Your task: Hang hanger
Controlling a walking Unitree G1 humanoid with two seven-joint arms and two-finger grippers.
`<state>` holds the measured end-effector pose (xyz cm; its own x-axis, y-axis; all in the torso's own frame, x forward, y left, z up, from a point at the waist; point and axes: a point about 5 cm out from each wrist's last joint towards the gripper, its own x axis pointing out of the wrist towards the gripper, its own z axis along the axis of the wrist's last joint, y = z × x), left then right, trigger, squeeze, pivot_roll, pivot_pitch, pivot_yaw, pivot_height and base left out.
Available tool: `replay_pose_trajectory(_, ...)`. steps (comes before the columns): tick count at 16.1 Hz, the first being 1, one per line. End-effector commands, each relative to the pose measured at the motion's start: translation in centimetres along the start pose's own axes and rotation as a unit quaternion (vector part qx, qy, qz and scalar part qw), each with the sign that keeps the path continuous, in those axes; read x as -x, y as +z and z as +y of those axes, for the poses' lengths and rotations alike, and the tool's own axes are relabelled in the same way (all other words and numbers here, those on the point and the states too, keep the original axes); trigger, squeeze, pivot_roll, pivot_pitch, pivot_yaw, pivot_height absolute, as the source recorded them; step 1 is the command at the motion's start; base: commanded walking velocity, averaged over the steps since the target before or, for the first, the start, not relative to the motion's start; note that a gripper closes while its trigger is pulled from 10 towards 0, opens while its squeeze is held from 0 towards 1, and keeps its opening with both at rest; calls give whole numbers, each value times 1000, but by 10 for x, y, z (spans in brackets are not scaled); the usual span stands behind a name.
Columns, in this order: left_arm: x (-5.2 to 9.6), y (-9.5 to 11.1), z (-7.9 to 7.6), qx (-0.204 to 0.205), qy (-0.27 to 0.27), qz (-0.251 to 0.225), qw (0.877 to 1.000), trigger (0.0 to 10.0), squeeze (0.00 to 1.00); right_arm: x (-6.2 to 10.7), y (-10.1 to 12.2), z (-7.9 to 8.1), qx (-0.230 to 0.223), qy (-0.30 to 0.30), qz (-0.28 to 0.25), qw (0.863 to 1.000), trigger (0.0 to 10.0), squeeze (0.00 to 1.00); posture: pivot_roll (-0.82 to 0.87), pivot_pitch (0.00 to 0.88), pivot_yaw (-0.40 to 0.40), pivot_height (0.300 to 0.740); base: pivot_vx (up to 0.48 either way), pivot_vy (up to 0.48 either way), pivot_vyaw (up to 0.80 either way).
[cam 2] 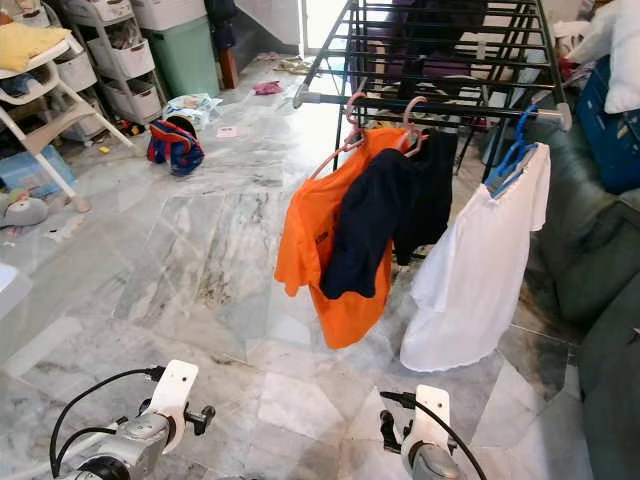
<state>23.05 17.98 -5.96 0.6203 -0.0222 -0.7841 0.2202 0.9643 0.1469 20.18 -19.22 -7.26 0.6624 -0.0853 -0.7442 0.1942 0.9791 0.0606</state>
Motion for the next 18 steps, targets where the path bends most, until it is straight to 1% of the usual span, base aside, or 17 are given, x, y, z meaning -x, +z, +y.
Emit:
replay_pose_trajectory(1, 2, -10, 1, -2, -1, 11, 1000, 10000, 0, 1, -4, -1, 0, 1, 8, 1000, 10000, 0, -60, 43, 59, 740, 0, 0, 0)
replay_pose_trajectory(2, 2, -11, 0, 0, -2, 12, 1000, 10000, 0, 1, -4, -1, 5, 2, 7, 1000, 10000, 0, -57, 43, 51, 740, 0, 0, 0)
replay_pose_trajectory(17, 2, -11, 0, 0, -2, 12, 1000, 10000, 0, 1, -4, -1, 5, 2, 7, 1000, 10000, 0, -57, 43, 51, 740, 0, 0, 0)
replay_pose_trajectory(18, 2, -13, 0, 2, -2, 13, 1000, 10000, 0, 1, -3, -2, 11, 5, 7, 1000, 10000, 0, -55, 43, 47, 740, 0, 0, 0)
